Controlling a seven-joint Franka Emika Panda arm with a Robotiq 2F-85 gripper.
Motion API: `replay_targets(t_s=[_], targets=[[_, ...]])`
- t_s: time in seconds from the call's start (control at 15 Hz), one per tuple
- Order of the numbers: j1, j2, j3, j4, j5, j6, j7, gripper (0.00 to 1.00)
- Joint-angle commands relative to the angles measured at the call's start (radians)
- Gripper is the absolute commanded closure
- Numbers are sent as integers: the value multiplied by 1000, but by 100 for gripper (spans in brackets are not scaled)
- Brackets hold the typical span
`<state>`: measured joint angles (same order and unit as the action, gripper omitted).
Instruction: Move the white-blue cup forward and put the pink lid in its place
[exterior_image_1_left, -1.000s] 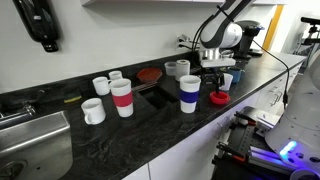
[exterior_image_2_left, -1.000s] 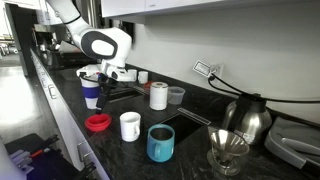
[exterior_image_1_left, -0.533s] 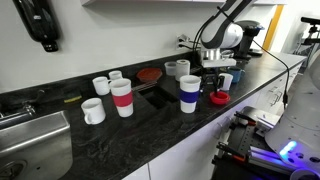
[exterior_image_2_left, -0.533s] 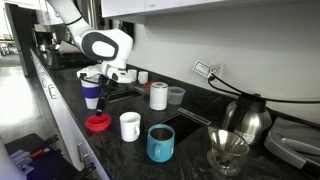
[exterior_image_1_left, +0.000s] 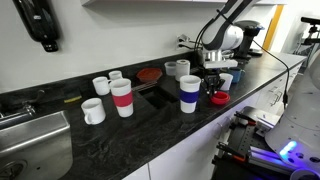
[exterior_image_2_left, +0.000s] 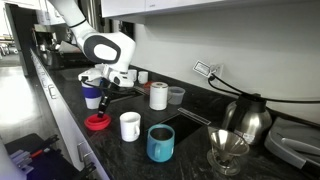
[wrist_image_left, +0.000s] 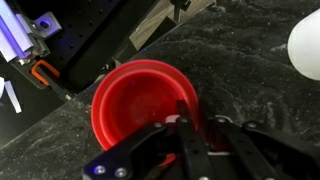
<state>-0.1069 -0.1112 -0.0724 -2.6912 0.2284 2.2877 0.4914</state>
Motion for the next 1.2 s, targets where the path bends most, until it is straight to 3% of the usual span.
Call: replay_targets(t_s=[0.0,0.53,1.13], targets=[[-9,10,-13,10,2,8,-47,96],[6,-46,0,148,-29,2,-80,96],[38,148,8,339,38,62,-175,96]])
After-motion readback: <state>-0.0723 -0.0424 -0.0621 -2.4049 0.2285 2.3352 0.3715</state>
